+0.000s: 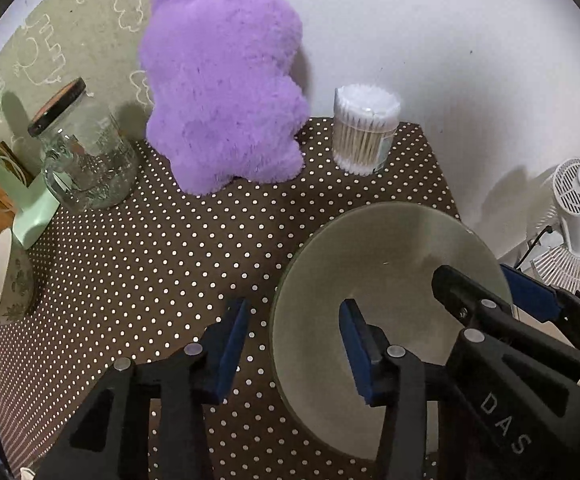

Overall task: Organize plates and bowls
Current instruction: 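Grasp the second grey bowl's rim with the right gripper, then lift and carry the second bowl with the right gripper toward the plates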

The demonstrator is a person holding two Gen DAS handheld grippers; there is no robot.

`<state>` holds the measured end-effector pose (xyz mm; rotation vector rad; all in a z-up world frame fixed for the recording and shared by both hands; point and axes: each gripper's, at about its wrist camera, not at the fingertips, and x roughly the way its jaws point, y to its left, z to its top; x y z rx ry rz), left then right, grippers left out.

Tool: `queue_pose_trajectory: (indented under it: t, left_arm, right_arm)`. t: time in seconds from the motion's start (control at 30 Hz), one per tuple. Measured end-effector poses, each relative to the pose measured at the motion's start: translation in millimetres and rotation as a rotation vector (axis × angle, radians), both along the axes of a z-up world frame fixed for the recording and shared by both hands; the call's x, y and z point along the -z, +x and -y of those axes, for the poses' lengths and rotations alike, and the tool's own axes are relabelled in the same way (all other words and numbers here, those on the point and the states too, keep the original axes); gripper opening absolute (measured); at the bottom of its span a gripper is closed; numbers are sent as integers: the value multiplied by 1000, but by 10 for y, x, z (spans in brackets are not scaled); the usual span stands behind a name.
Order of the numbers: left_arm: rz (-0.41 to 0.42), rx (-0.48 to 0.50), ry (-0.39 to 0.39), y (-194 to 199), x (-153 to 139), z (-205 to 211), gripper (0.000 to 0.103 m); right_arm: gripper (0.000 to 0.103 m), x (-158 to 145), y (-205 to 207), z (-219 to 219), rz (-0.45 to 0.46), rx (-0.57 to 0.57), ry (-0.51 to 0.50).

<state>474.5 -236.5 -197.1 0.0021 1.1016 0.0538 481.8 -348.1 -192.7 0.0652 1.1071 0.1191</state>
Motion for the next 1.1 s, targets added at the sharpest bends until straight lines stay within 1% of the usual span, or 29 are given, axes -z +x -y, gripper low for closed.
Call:
queue_pose_trajectory:
  t: [0.03, 0.1, 0.13, 0.17, 0.2, 0.23, 0.47, 0.6, 0.67, 0.9, 1.1]
  left_arm:
    - [-3, 2, -3, -9, 15, -2, 44]
    - [-14, 7, -1, 25, 53, 7, 38]
    - [-20, 7, -2, 32, 73, 8, 36]
    - [-27, 7, -3, 41, 93, 7, 32]
    - [-33, 6, -7, 50, 111, 11, 27]
    - [-36, 5, -11, 60, 121, 11, 25]
    - [-36, 0, -26, 64, 136, 21, 23]
    - [-45, -3, -46, 74, 129, -46, 22]
    - [-46, -5, -43, 67, 130, -74, 22]
    - [-44, 2, -30, -84, 22, -110, 22]
    - [-31, 13, -32, -256, -70, -150, 22]
  right_arm:
    - [50, 25, 11, -13, -3, 2, -2]
    - [44, 68, 30, -28, -12, 3, 2]
    - [37, 84, 38, -37, -18, 2, 3]
    - [30, 102, 49, -45, -23, 0, 4]
    - [29, 118, 54, -48, -26, -1, -1]
    - [26, 122, 58, -50, -20, 3, -13]
    - [24, 130, 70, -37, -27, 1, -7]
    - [24, 119, 60, -57, -34, -5, -15]
    - [24, 115, 62, -61, -41, -8, -11]
    - [24, 62, -19, -79, -44, -13, -8]
    - [24, -9, -167, -113, -31, -10, -12]
